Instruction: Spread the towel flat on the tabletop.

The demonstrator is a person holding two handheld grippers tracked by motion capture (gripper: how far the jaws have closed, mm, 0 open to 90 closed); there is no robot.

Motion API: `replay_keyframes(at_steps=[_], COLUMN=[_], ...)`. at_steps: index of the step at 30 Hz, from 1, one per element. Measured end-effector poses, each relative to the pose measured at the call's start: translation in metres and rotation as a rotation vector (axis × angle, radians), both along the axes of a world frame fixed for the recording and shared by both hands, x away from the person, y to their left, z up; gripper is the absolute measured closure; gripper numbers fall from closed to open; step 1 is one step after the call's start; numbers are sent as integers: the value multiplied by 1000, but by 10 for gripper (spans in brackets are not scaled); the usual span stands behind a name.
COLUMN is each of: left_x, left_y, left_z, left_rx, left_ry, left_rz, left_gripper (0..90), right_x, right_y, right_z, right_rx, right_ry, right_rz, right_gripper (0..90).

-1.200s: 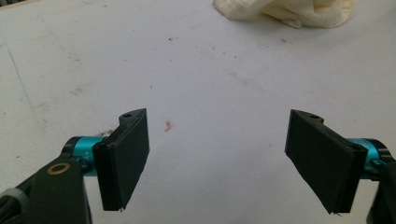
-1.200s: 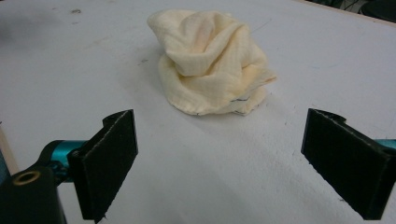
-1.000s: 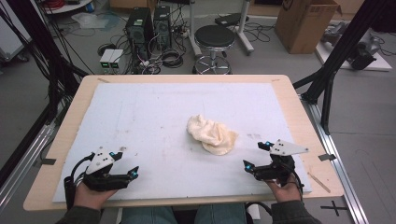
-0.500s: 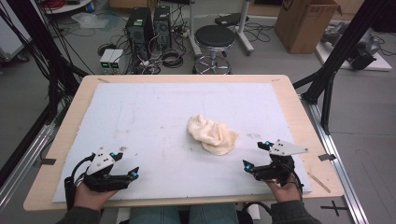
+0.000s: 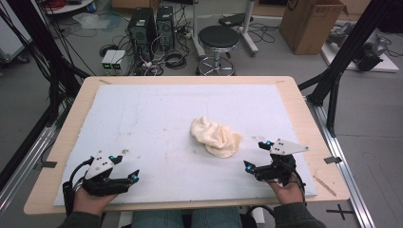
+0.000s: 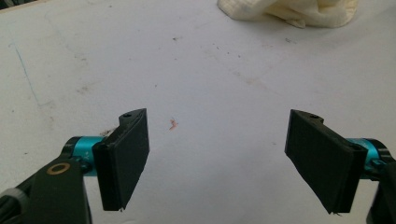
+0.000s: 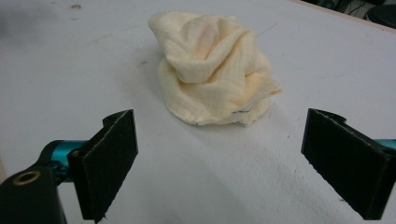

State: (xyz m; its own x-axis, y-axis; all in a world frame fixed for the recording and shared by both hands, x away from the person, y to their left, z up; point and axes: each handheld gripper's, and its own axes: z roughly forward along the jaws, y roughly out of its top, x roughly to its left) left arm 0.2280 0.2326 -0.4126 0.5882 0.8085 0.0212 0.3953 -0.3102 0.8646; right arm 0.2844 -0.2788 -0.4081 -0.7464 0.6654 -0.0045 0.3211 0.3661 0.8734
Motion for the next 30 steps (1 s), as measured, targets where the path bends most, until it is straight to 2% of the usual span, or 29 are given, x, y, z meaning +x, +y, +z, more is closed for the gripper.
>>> replay_keyframes(at_steps=[7, 12, 19, 23, 30], left_x=[1, 0, 0, -1, 0], left_y=[0, 0, 0, 2, 3], left_z=[-1, -1, -1, -1, -1], left_rx=[-2, -1, 6, -1, -5], left_ry=[-1, -1, -5, -3, -6], left_rz=[0, -3, -7, -4, -4], left_gripper=[224, 224, 224, 224, 224], right_x=[10, 20, 31, 42, 60], right_y=[7, 13, 27, 41, 59], right_z=[8, 16, 28, 37, 33], right_rx=[-16, -1, -21, -33, -7], right_ry=[5, 7, -6, 0, 24], right_rz=[15, 30, 58, 76, 99], right_gripper=[99, 99, 100, 100, 100])
